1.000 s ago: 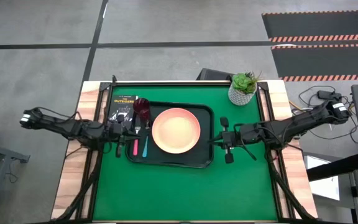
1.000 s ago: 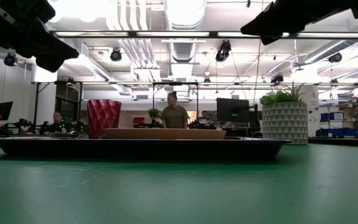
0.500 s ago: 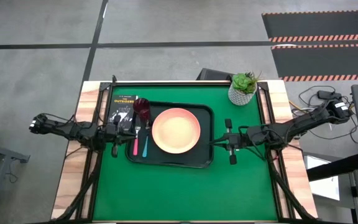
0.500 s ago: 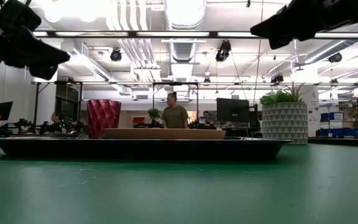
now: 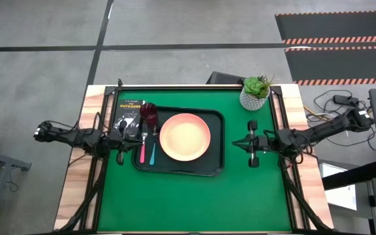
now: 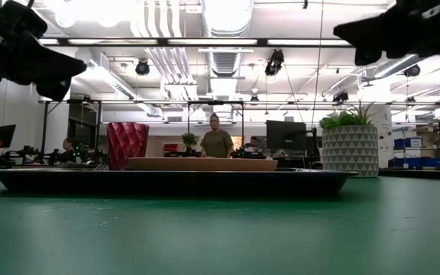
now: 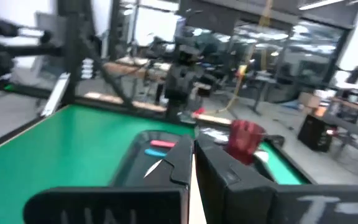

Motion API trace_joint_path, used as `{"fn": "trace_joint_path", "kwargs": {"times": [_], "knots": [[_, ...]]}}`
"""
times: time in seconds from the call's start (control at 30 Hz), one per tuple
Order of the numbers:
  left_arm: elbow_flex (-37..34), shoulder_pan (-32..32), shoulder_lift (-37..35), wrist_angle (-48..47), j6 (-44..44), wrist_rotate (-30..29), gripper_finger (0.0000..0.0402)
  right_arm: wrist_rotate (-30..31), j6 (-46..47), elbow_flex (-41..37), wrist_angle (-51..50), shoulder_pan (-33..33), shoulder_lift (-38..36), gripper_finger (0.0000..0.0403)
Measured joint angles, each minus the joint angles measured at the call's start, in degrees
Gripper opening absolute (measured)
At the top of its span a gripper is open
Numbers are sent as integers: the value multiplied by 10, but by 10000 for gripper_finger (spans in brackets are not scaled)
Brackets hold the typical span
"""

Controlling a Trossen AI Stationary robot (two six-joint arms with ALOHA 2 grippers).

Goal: Pick and place plate/cup/fork/spoon on tray
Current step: Return to Home Position

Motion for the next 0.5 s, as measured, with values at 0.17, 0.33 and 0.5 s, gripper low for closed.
{"fn": "trace_joint_path", "kwargs": {"times": [0.17, 0.33, 0.5], "knots": [[-5, 0, 0, 17, 9, -4, 15, -15, 8, -24, 14, -34, 1, 8], [-13, 0, 4, 41, 9, -4, 15, -18, -9, -24, 11, -43, -25, 9], [-13, 0, 7, 40, 9, -4, 15, -14, -24, -24, -40, -43, -79, 8]]}}
